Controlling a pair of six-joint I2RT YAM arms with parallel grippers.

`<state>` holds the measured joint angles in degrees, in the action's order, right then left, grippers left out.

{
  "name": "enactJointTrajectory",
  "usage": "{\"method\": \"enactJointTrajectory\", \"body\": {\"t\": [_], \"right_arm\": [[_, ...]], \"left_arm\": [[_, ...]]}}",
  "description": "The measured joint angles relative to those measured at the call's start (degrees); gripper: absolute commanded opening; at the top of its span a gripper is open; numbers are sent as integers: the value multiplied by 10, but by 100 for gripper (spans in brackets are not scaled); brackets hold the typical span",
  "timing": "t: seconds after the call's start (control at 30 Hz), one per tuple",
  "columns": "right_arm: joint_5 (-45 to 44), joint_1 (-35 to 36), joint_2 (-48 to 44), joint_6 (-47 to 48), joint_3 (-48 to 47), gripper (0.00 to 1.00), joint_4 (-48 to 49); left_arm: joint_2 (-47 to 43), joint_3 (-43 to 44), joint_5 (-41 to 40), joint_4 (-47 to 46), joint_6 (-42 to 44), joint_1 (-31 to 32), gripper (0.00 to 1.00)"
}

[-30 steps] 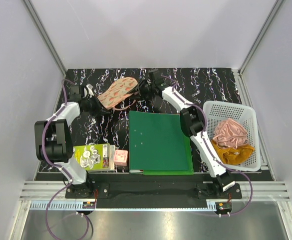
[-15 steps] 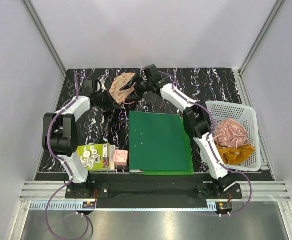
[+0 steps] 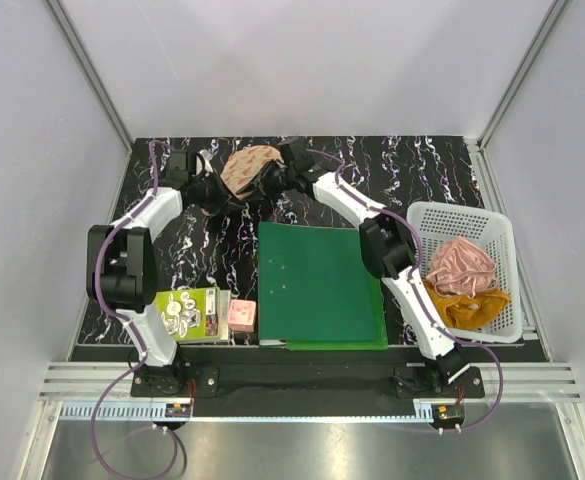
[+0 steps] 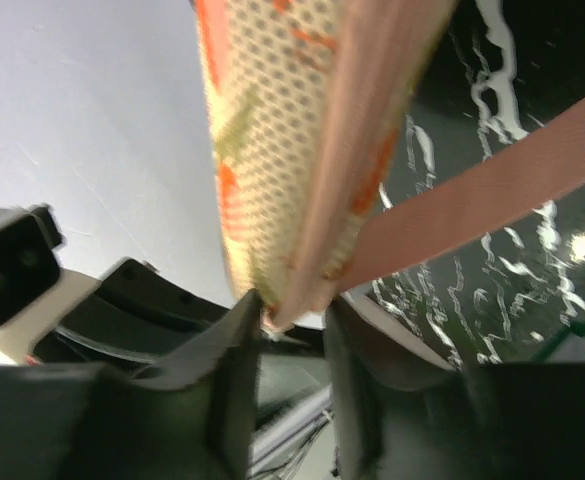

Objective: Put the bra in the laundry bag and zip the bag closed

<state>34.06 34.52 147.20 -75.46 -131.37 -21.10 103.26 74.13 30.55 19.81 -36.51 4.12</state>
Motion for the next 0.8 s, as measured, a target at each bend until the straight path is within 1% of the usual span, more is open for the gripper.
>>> {"method": "enactJointTrajectory", "body": {"t": [0.03, 0.07, 0.13, 0.17, 0.33, 0.47, 0.6, 0.8], "right_arm": [[-1, 0, 7, 0, -13, 24, 0], [-1, -1, 15, 1, -26, 12, 1], [0, -2, 28, 2, -46, 3, 2], [1, -2, 34, 3, -54, 0, 2], [22, -4, 58, 9, -68, 0, -3], [50, -11, 78, 17, -78, 0, -8], [70, -16, 94, 19, -96, 0, -6], [81, -20, 104, 19, -118, 0, -6]], "left_arm": [[0, 0, -1, 0, 0, 2, 0], [0, 0, -3, 0, 0, 3, 0], [0, -5, -6, -6, 1, 4, 0], [0, -9, -8, -11, 2, 4, 0], [-8, -51, -12, -33, 12, -9, 0], [-28, -90, -7, -28, 29, -41, 0], [-32, -94, 4, -21, 44, -66, 0], [-33, -92, 10, -19, 47, -62, 0]]}}
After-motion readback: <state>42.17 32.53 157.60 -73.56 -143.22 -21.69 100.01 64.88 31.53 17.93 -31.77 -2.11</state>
